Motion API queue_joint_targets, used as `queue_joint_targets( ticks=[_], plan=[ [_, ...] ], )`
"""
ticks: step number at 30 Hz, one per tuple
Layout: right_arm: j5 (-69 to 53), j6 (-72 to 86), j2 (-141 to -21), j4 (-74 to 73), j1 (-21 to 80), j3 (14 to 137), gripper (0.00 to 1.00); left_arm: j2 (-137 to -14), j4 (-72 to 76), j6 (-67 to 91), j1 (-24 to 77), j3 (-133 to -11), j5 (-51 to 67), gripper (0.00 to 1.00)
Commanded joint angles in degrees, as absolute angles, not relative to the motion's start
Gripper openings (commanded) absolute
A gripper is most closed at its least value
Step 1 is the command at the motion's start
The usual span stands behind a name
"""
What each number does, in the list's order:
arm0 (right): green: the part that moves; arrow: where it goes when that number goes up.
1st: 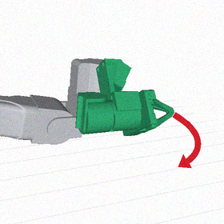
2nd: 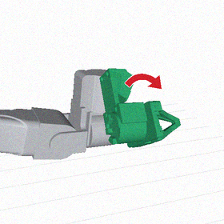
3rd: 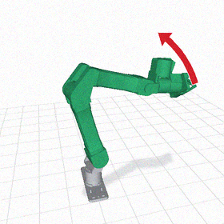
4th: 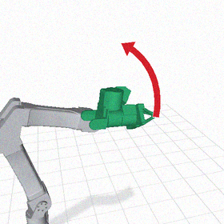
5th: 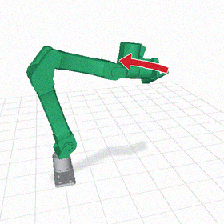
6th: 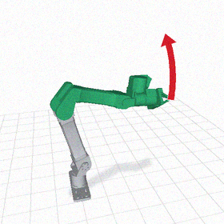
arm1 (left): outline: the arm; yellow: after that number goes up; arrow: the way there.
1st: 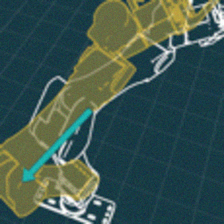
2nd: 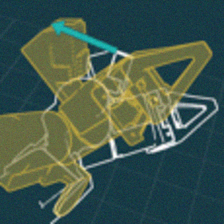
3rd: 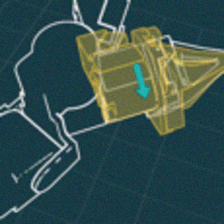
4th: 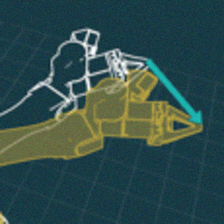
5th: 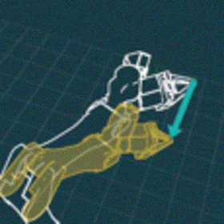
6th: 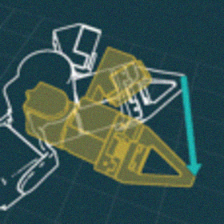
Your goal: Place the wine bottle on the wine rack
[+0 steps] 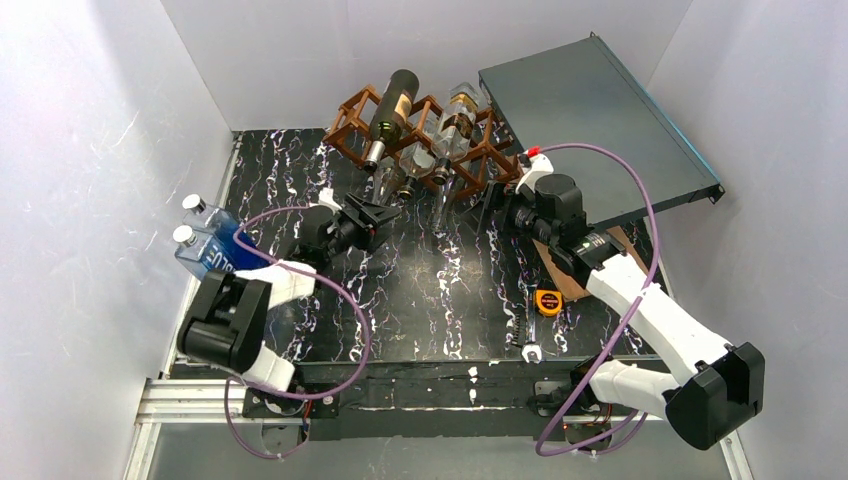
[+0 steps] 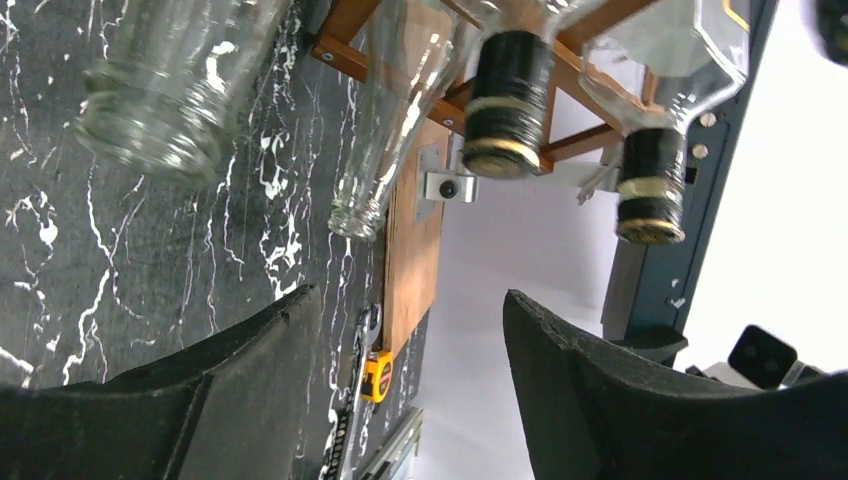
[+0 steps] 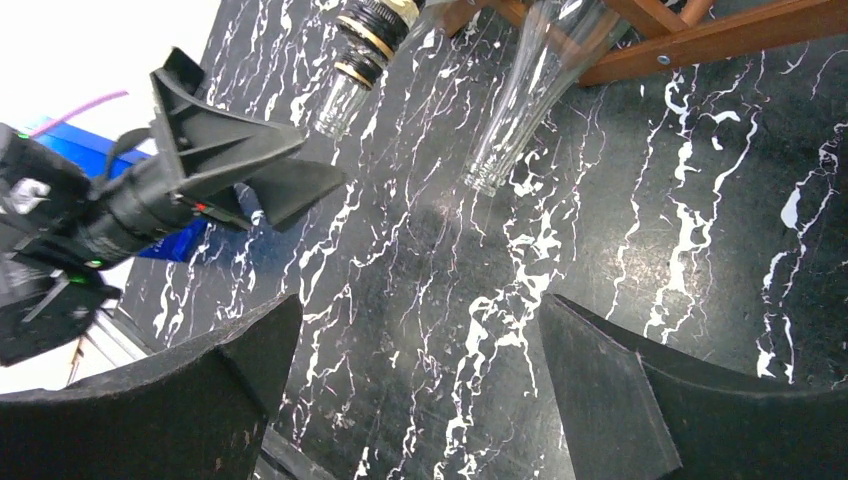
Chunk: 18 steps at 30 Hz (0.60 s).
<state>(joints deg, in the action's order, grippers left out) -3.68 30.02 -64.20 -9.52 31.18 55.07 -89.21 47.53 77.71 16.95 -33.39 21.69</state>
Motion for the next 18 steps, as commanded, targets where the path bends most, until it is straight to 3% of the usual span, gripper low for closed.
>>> queue_joint_targets(
  ticks=[1, 5, 8, 13, 18],
  plan=[
    [-1.57, 24.59, -62.07, -10.58, 29.18, 59.97, 0.98, -78.81, 33.8, 68.27, 16.28, -34.18, 22.39, 0.66],
    [-2.58, 21.83, -62.23, -14.32, 29.18, 62.08, 0.98, -71.91, 21.63, 62.03, 16.22, -37.7, 22.75, 0.69],
    [-4.31, 20.09, -61.74, -16.62, 29.18, 62.97, 0.99, -66.05, 7.3, 56.7, 16.21, -41.4, 22.69, 0.76],
    [-5.93, 18.55, -61.24, -17.62, 29.18, 63.4, 0.98, -58.19, -19.04, 46.9, 16.33, -50.06, 21.66, 0.79],
    [-8.34, 18.86, -61.26, -16.25, 29.18, 62.02, 0.98, -52.91, -31.23, 42.61, 16.31, -55.76, 24.45, 0.8]
  ],
)
